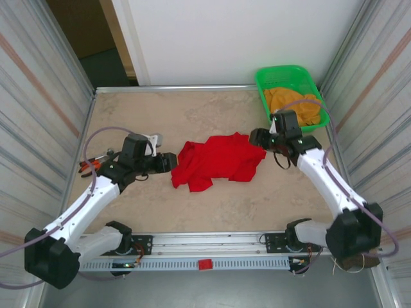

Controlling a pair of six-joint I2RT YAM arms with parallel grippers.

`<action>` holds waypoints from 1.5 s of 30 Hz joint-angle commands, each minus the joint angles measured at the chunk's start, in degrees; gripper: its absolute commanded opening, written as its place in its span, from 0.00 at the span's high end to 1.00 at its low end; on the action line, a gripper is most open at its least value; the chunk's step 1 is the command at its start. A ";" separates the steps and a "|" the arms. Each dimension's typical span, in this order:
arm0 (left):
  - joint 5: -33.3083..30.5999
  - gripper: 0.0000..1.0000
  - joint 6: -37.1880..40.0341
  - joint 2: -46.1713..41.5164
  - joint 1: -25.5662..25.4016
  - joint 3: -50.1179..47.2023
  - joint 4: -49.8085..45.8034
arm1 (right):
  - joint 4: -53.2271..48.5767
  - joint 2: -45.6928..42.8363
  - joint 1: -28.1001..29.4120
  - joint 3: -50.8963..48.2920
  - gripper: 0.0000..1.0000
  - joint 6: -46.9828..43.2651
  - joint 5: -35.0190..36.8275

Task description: Fold the inside-out t-shirt

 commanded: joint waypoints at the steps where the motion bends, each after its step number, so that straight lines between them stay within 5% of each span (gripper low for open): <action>1: -7.19 0.43 -3.35 -2.84 -0.21 -0.17 -5.64 | -1.35 8.56 -0.12 4.38 0.39 -3.75 -2.64; 13: -10.37 0.36 -12.64 5.56 -1.64 -4.28 -0.16 | -6.59 32.08 6.89 21.51 0.34 -5.38 -1.94; 24: -9.96 0.33 -13.83 20.55 -3.90 0.14 7.37 | -6.87 33.38 8.27 20.97 0.38 -5.80 -0.58; 26: -10.34 0.33 -14.76 22.12 -5.49 -0.04 8.24 | -6.74 33.73 8.19 20.42 0.48 -5.95 -0.30; 30: -9.86 0.32 -17.50 24.05 -9.07 -1.78 11.93 | -7.14 33.09 7.33 20.90 0.99 -6.70 -0.94; 31: -9.32 0.33 -18.16 24.85 -9.61 -2.25 13.27 | -7.54 32.48 7.01 21.45 1.00 -6.91 -1.27; 32: -8.52 0.36 -18.69 25.69 -9.83 -2.48 14.72 | -7.86 31.73 6.75 21.87 1.00 -7.08 -1.40; 36: -8.82 1.00 -16.34 27.62 -9.74 0.86 14.67 | -8.84 25.12 5.24 23.98 1.00 -7.11 -2.05; 40: -14.70 1.00 -9.22 23.90 -8.58 9.76 5.29 | -8.32 16.50 3.57 25.89 1.00 -5.55 -2.84; 45: -15.30 1.00 -4.67 17.75 -0.43 14.00 -1.51 | -5.13 8.17 4.48 26.76 1.00 -1.89 -5.67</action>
